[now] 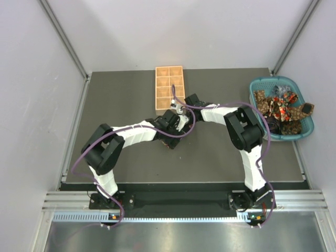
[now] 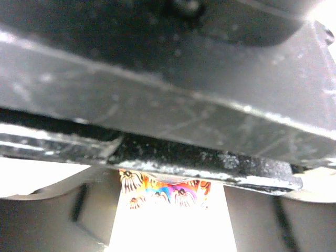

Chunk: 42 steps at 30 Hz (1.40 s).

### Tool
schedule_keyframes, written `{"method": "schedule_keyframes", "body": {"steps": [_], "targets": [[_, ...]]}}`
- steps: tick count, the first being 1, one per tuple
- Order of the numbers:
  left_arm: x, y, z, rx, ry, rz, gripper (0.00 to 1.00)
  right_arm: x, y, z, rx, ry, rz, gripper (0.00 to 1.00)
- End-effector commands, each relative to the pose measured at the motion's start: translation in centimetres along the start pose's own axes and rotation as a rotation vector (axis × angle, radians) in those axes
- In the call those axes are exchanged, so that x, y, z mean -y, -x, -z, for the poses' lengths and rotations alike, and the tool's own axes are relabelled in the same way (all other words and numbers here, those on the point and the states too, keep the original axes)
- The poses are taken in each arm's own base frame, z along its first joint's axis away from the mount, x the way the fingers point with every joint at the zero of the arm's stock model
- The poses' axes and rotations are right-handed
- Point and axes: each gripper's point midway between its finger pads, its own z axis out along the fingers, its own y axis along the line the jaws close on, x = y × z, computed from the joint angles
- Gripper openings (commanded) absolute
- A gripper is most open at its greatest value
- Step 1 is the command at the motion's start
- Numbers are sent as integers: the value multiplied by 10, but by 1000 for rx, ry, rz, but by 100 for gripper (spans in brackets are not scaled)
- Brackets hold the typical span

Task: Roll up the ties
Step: Roll the tie

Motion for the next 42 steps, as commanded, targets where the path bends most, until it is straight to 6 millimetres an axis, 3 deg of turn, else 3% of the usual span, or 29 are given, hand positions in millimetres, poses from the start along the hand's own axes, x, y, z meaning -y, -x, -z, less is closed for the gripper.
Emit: {"method": "schedule_keyframes", "body": {"steps": [1,5,9,13,19,24,28,34,42], "targets": [[-4,-9,1,-51,15,31,78,34,-4,-7,17,-147,56,24],[-6,-2,2,-28,18,36,82,34,-6,-9,22,-135,49,22],[-8,-1,-2,-42,24,37,77,35,-11,-11,13,-139,44,19],[-11,-5,-6,-56,25,43,61,37,-15,-11,9,-142,36,19],[-8,-12,-7,-87,10,40,49,33,-1,5,74,-163,52,37],[-6,-24,-12,-145,8,58,45,21,26,30,180,-134,30,48],[-4,-31,-16,-174,-3,66,45,11,41,43,218,-116,27,50],[-2,-39,-18,-207,-11,68,44,8,48,55,271,-72,-29,51],[3,-38,-7,-189,-36,79,45,7,45,54,261,-54,-50,46]]}}
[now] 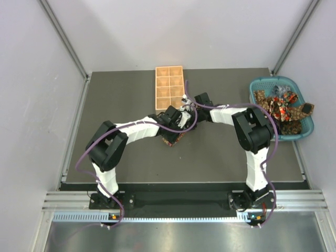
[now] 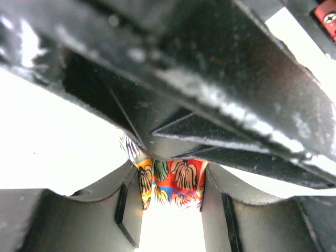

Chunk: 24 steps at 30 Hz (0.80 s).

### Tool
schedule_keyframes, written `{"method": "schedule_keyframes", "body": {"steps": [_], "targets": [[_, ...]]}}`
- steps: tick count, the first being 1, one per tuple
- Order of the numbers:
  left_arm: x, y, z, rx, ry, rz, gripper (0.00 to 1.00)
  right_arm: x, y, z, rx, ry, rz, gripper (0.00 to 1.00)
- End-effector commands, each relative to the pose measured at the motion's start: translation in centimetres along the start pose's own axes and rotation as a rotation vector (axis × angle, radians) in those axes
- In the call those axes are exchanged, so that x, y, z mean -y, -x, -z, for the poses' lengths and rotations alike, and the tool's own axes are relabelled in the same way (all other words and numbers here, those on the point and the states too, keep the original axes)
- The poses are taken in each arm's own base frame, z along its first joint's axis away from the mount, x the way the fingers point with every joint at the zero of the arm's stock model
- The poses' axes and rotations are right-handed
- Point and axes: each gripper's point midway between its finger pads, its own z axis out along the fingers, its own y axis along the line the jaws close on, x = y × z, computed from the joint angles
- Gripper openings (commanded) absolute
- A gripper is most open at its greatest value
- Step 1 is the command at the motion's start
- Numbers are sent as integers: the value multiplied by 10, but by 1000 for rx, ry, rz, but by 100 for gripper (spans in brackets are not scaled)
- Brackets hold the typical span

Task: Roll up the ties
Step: Roll the tie

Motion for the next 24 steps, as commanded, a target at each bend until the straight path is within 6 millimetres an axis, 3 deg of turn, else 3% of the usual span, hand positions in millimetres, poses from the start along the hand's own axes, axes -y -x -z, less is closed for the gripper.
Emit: {"method": "schedule_keyframes", "body": {"steps": [1,9,15,20,24], "targets": [[0,-52,-1,-173,-3,48,45,-16,28,20,98,21,55,46],[-1,-58,7,-178,12,56,44,-16,38,33,129,-10,53,46],[-5,-61,13,-170,50,83,44,-3,42,43,167,-37,24,46],[-4,-66,14,-170,46,87,45,12,50,57,226,-71,-31,46],[-2,-67,13,-175,44,79,45,23,58,82,294,-86,-75,45]]}}
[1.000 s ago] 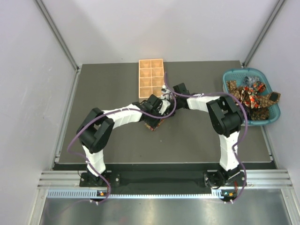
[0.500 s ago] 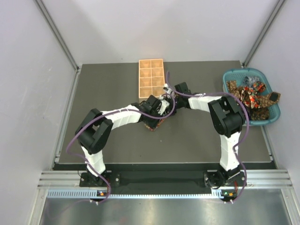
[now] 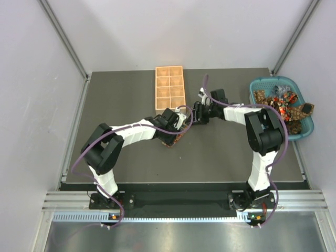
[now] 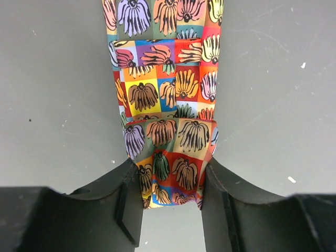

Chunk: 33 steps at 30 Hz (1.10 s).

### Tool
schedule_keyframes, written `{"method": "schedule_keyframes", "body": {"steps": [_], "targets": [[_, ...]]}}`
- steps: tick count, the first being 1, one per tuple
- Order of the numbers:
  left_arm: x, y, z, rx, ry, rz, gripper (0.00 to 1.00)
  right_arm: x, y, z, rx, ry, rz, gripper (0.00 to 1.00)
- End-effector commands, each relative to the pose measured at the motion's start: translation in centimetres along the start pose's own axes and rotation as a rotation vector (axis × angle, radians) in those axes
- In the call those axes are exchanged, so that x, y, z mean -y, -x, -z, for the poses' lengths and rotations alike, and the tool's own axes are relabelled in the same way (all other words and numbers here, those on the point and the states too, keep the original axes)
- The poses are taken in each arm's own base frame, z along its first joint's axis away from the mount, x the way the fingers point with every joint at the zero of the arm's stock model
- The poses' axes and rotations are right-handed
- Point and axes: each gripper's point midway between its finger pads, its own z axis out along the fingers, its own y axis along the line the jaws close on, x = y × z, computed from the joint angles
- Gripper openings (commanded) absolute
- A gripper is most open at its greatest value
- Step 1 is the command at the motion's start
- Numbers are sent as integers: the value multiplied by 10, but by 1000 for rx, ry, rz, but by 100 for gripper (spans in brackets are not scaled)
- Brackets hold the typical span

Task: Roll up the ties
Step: Roll the tie

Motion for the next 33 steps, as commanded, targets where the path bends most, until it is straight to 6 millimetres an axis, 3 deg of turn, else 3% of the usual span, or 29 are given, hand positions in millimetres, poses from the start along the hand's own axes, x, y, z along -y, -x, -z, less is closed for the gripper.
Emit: {"method": "schedule_keyframes", "body": {"steps": [1,4,5,6,7,8,9,11,12,14,15,17,18,20,21,23,24,26,33], "targets": [[-2,-51,3,-170,16,7,45,-7,34,32,136,-7,17,46],[-1,-52,2,-179,19,8,46,-1,36,47,188,-68,28,44],[-3,-53,2,-190,26,12,46,3,27,50,187,-92,26,43],[-2,-54,1,-196,26,12,45,-6,28,57,212,-99,55,43],[-2,-55,1,-209,29,19,46,-3,27,62,237,-145,73,43],[-2,-56,1,-220,28,22,46,3,14,63,229,-174,72,43],[-2,-57,1,-226,34,23,45,-9,12,69,252,-180,109,42],[-2,-60,1,-252,36,30,46,-2,-3,72,265,-258,135,40],[-1,-62,1,-261,31,29,45,-20,-8,74,280,-252,190,39],[-1,-64,1,-275,34,31,45,-17,-21,75,302,-348,243,38],[-1,-67,2,-286,34,31,45,-37,-28,75,317,-336,300,38],[0,-70,1,-303,28,36,46,-33,-43,78,342,-409,333,38],[1,-72,1,-315,27,37,46,-53,-47,79,377,-371,373,37],[2,-72,-2,-320,19,42,46,-52,-59,81,417,-389,382,35],[3,-73,-2,-325,16,44,46,-68,-67,82,435,-354,414,34],[4,-75,-3,-339,9,43,46,-70,-77,85,479,-372,451,33],[4,-74,-3,-341,9,43,45,-88,-85,86,497,-337,503,33],[5,-77,-3,-362,9,43,46,-96,-89,94,559,-352,539,32],[4,-81,-3,-428,13,44,46,-152,-133,82,553,-345,861,34]]}}
